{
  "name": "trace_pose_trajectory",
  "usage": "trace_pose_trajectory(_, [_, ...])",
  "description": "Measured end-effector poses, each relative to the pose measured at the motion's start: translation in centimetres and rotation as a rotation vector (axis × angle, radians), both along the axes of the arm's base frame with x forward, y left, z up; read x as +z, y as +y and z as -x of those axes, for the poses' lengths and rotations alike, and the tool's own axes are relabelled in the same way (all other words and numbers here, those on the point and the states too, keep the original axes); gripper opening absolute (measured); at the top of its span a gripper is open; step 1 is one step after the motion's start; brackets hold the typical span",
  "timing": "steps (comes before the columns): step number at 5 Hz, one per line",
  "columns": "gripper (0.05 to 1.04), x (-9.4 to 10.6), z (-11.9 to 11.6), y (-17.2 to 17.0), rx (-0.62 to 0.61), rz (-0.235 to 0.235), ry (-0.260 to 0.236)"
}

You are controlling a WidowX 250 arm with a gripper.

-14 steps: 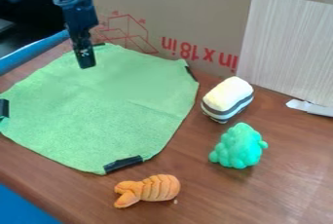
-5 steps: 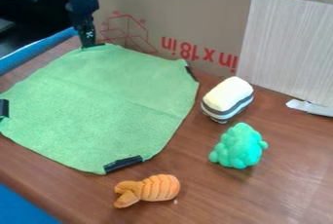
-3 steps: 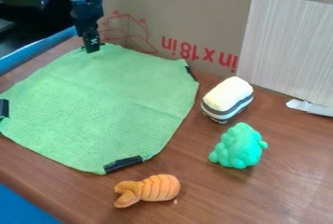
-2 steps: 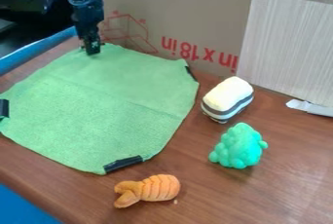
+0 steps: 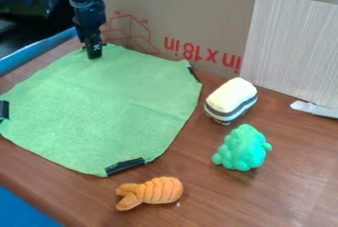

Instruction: Fold the cloth from top left to bottom right

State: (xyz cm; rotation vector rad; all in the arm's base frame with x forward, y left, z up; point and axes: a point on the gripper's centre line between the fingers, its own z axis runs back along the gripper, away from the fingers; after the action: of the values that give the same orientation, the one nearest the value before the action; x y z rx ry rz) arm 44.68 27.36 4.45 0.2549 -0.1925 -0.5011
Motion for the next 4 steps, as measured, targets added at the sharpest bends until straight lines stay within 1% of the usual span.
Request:
trace_pose_trajectory(1, [0.701, -0.32, 0.01, 0.02, 0.024, -0.001, -0.005])
trace_pose_trajectory(2, [0.415, -0.56, 0.17, -0.42, 0.03, 0.005, -0.009])
trace_pose_trajectory(3, [0.182, -0.59, 0.17, -0.5, 0.032, 0.006, -0.016])
trace_pose_trajectory(4, [0.086, -0.63, 0.37, -0.62, 0.025, 0.011, -0.015])
